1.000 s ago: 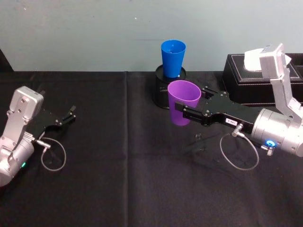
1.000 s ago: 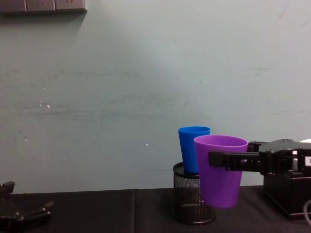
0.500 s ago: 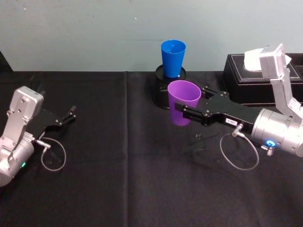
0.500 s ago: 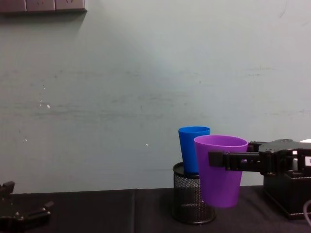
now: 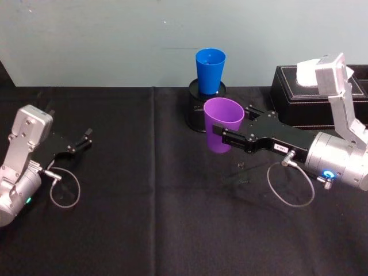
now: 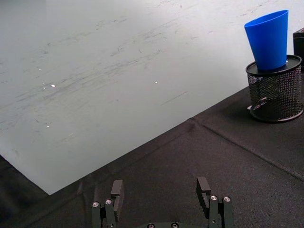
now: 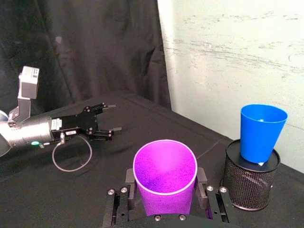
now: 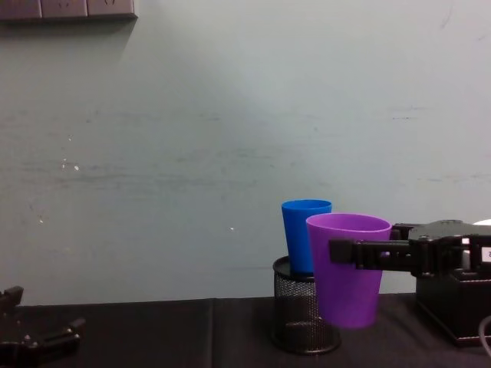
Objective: Pick up one cup with a gripper and tap it against the other cup.
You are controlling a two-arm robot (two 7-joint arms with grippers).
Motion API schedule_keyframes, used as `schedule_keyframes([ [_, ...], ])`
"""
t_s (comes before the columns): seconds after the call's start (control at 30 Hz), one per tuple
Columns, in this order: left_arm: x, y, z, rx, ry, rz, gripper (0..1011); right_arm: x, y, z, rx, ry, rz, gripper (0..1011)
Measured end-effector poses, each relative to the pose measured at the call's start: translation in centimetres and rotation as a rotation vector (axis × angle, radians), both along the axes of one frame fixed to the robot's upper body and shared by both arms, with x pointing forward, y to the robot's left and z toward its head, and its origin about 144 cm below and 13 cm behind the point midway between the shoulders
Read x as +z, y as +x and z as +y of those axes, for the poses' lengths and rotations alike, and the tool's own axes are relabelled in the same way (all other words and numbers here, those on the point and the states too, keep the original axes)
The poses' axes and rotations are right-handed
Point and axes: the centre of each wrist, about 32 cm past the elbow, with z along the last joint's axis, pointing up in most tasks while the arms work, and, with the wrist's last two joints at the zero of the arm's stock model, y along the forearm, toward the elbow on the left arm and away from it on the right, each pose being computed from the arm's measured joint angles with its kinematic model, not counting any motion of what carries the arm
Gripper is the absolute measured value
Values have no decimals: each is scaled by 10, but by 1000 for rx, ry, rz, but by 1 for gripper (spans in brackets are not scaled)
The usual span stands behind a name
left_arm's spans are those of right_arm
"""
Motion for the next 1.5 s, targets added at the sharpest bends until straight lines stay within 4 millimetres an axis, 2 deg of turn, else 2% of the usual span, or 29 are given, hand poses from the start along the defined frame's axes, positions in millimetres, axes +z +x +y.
schedule_keyframes([
  [0.3,0,0,0,0,0,0,1005,-4,8,4,3,-33,-2,737],
  [1.13,0,0,0,0,0,0,1005,-8,68,32,-125,-21,17,736],
  [1.5,0,0,0,0,0,0,1005,-11,87,39,-150,-4,42,737],
])
